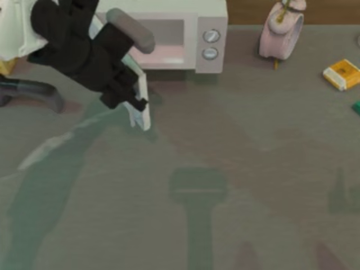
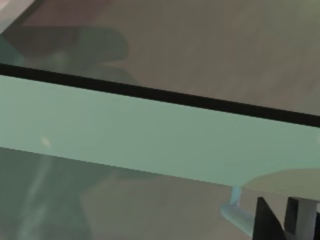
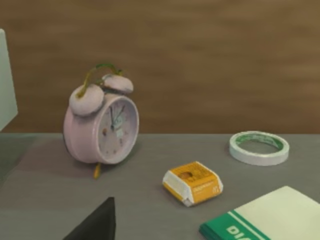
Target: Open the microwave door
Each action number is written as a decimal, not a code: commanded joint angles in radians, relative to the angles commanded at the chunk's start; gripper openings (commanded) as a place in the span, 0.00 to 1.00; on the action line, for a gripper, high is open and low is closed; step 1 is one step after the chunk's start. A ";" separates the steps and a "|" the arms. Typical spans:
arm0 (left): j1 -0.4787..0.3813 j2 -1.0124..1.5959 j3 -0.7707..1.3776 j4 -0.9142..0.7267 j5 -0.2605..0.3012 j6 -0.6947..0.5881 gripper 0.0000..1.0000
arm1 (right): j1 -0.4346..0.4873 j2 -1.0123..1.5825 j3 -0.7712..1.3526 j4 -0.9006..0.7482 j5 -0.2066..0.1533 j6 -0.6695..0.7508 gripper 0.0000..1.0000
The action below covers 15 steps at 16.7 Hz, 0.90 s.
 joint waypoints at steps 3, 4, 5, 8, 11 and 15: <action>0.000 0.000 0.000 0.000 0.000 0.000 0.00 | 0.000 0.000 0.000 0.000 0.000 0.000 1.00; 0.000 0.000 0.000 0.000 0.000 0.000 0.00 | 0.000 0.000 0.000 0.000 0.000 0.000 1.00; 0.000 0.000 0.000 0.000 0.000 0.000 0.00 | 0.000 0.000 0.000 0.000 0.000 0.000 1.00; 0.000 0.000 0.000 0.000 0.000 0.000 0.00 | 0.000 0.000 0.000 0.000 0.000 0.000 1.00; -0.004 0.001 -0.002 -0.001 0.005 -0.002 0.00 | 0.000 0.000 0.000 0.000 0.000 0.000 1.00; 0.021 -0.006 -0.005 -0.017 0.030 0.059 0.00 | 0.000 0.000 0.000 0.000 0.000 0.000 1.00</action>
